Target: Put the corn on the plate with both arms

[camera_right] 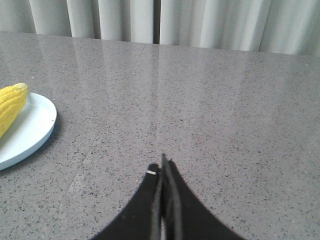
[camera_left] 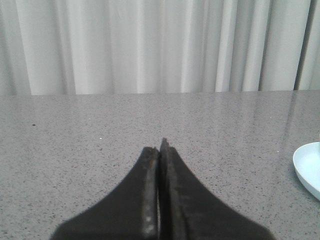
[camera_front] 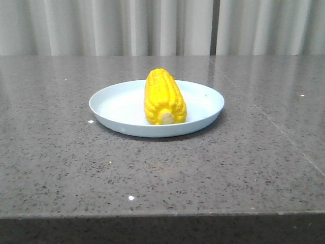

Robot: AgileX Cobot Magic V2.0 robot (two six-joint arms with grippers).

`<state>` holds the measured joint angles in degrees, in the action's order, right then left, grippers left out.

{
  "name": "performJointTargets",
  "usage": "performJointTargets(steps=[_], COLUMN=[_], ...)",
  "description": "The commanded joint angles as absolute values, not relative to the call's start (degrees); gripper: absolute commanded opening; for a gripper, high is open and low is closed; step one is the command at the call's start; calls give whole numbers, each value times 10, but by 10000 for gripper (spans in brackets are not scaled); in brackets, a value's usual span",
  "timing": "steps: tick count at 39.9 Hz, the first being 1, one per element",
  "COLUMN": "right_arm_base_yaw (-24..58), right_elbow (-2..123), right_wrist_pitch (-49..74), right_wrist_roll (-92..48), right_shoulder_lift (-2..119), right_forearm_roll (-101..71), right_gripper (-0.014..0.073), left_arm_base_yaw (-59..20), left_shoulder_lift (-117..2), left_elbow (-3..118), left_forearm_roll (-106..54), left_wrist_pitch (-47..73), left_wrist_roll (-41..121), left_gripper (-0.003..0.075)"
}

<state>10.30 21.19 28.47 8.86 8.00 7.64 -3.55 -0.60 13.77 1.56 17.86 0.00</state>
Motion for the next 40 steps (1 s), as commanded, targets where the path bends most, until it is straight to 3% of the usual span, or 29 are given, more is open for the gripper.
performJointTargets(steps=[1, 13, 40], right_arm_base_yaw=[100, 100, 100], right_elbow=[224, 224, 224], right_wrist_pitch=[236, 236, 236], right_wrist_roll=[84, 84, 84], right_shoulder_lift=[85, 85, 85], right_forearm_roll=[88, 88, 88], right_gripper=[-120, -120, -120], left_arm_base_yaw=[-34, -34, -34], left_shoulder_lift=[-2, 15, 14], left_elbow=[113, -7, -5], left_forearm_roll=[5, 5, 5], left_wrist_pitch=[92, 0, 5], left_wrist_roll=[3, 0, 0], left_gripper=[-20, -20, -20])
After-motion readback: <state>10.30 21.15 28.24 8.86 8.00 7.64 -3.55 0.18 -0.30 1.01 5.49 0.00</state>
